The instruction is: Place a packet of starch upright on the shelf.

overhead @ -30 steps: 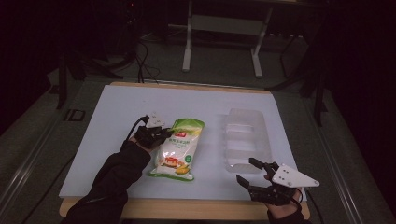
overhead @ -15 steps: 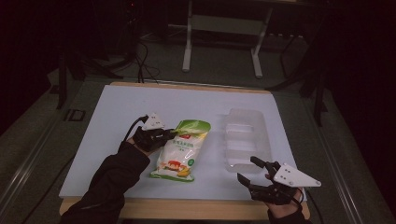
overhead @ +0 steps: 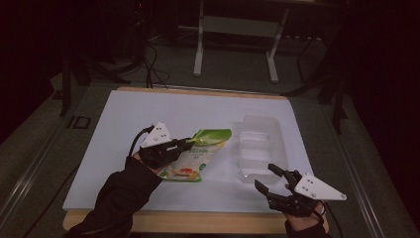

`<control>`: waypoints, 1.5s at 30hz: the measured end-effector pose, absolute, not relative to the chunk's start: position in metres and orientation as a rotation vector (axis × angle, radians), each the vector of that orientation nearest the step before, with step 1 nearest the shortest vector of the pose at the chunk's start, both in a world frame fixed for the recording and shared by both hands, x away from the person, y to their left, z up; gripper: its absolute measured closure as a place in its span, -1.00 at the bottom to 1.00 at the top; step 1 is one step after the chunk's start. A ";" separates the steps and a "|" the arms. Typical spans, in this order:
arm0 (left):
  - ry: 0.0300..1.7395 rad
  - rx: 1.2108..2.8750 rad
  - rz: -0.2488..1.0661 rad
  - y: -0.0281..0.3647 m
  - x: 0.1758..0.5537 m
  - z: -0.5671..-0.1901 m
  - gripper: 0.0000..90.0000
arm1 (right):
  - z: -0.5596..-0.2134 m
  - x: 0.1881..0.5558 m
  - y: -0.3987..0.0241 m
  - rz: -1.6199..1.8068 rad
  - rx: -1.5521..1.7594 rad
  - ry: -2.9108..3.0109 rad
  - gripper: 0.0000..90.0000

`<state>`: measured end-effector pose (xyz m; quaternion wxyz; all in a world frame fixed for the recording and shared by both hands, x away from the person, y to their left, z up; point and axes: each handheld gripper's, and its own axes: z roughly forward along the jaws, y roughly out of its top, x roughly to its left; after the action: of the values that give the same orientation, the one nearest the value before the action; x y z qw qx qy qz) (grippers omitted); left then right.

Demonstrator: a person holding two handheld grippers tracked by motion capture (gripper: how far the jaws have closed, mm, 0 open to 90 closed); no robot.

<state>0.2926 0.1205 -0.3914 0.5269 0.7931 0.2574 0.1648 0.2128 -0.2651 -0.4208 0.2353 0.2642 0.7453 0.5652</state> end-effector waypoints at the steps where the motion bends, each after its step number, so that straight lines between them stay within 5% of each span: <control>1: 0.609 1.880 0.400 0.121 0.292 -0.390 0.88 | -0.420 0.213 -0.264 1.554 0.719 2.052 -0.25; 15: 0.516 1.776 0.340 0.105 0.276 -0.365 0.88 | -0.399 0.237 -0.244 1.576 0.726 2.060 -0.56; 27: 0.440 1.730 0.321 0.081 0.268 -0.351 0.88 | -0.390 0.272 -0.220 1.639 0.750 2.101 -0.55; 32: 0.409 1.699 0.305 0.073 0.263 -0.345 0.88 | -0.393 0.277 -0.216 1.674 0.724 2.185 -0.27; 33: 0.410 1.694 0.306 0.071 0.263 -0.345 0.88 | -0.392 0.275 -0.217 1.671 0.708 2.189 0.00; 45: 0.394 1.684 0.261 0.068 0.263 -0.345 0.88 | -0.386 0.280 -0.222 1.716 0.656 2.229 0.61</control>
<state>0.2633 0.0683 -0.3453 0.6414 0.7387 0.1728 0.1147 0.2802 -0.2219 -0.3856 0.1264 0.2253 0.7654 0.5894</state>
